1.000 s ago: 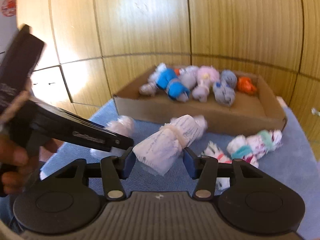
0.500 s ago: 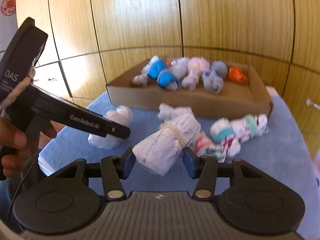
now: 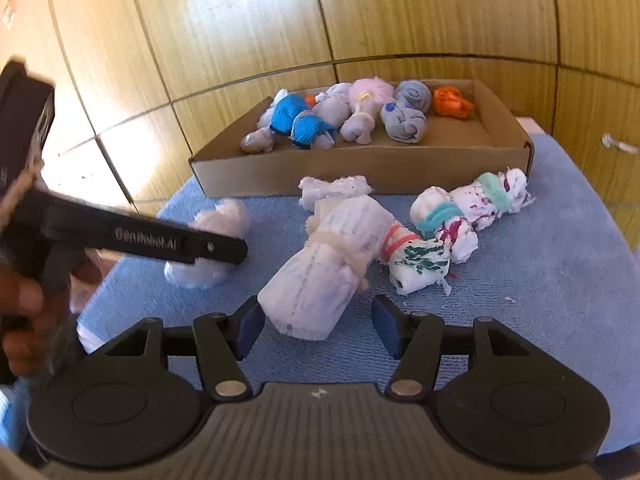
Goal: Organize objects
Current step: 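Grasp the clear plastic-wrapped sock with left tool while right tool grasps white tied sock, then carry both socks into the tray and open both tools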
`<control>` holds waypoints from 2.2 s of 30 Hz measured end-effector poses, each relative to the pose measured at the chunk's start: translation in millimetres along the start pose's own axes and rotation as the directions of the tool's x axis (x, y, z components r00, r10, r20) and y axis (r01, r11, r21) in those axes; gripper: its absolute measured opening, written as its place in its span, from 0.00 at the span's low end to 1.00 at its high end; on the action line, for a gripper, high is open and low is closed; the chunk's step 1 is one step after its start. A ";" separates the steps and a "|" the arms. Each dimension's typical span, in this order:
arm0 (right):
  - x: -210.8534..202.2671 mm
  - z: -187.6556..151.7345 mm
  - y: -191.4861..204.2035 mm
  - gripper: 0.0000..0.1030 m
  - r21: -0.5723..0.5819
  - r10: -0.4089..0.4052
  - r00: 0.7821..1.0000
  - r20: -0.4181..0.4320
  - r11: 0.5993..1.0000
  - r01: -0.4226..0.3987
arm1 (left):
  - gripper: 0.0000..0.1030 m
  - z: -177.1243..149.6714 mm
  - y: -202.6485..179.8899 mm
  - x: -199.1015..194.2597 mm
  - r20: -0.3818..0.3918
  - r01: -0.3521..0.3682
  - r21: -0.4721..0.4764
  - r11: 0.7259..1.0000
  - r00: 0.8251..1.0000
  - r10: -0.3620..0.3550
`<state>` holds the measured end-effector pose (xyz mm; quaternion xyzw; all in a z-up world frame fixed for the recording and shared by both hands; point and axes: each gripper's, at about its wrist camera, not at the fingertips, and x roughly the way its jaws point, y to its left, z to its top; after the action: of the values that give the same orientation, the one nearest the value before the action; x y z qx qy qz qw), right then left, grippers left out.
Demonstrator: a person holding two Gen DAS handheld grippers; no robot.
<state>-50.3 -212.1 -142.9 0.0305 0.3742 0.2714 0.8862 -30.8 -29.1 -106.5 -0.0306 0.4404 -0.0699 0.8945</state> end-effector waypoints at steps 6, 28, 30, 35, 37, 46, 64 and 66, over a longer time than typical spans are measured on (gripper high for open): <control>8.8 2.8 -2.7 0.57 0.090 0.019 1.000 -0.006 0.996 -0.018 | 0.42 0.0 0.8 1.3 -0.005 0.003 0.006 1.000 1.000 -0.003; -24.9 17.0 1.5 0.40 0.095 0.096 0.990 0.100 0.990 -0.105 | 0.39 10.3 -9.2 -16.8 0.030 0.035 0.062 0.997 0.999 -0.037; -39.6 30.6 0.9 0.40 0.041 0.095 0.987 0.132 0.994 -0.101 | 0.39 22.5 -14.6 -23.8 0.047 0.058 0.071 0.996 0.997 -0.062; -70.6 85.9 -18.3 0.40 -0.115 0.048 0.971 0.233 0.993 -0.022 | 0.39 71.9 -36.0 -33.6 0.113 0.098 0.095 0.991 0.988 -0.109; -73.5 107.1 -28.6 0.40 -0.173 0.017 0.968 0.251 0.984 0.028 | 0.39 95.9 -50.7 -32.0 0.138 0.112 0.114 0.987 0.982 -0.128; -29.4 167.7 -77.3 0.40 -0.431 -0.046 0.984 0.171 0.895 0.117 | 0.39 171.8 -95.4 37.7 0.150 0.190 0.116 0.975 0.967 -0.206; 96.4 180.5 -105.4 0.40 -0.546 -0.090 0.993 -0.079 0.837 0.033 | 0.39 178.8 -79.4 159.1 0.029 0.100 0.140 0.985 0.994 -0.105; 107.9 182.6 -107.5 0.40 -0.554 -0.090 0.991 -0.102 0.833 0.018 | 0.39 179.0 -76.5 163.9 0.024 0.112 0.128 0.985 0.993 -0.116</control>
<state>184.9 -222.0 -109.2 -0.2534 0.3351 0.3439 0.8398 202.2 -130.8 -116.8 0.0000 0.4188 -0.1482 0.8959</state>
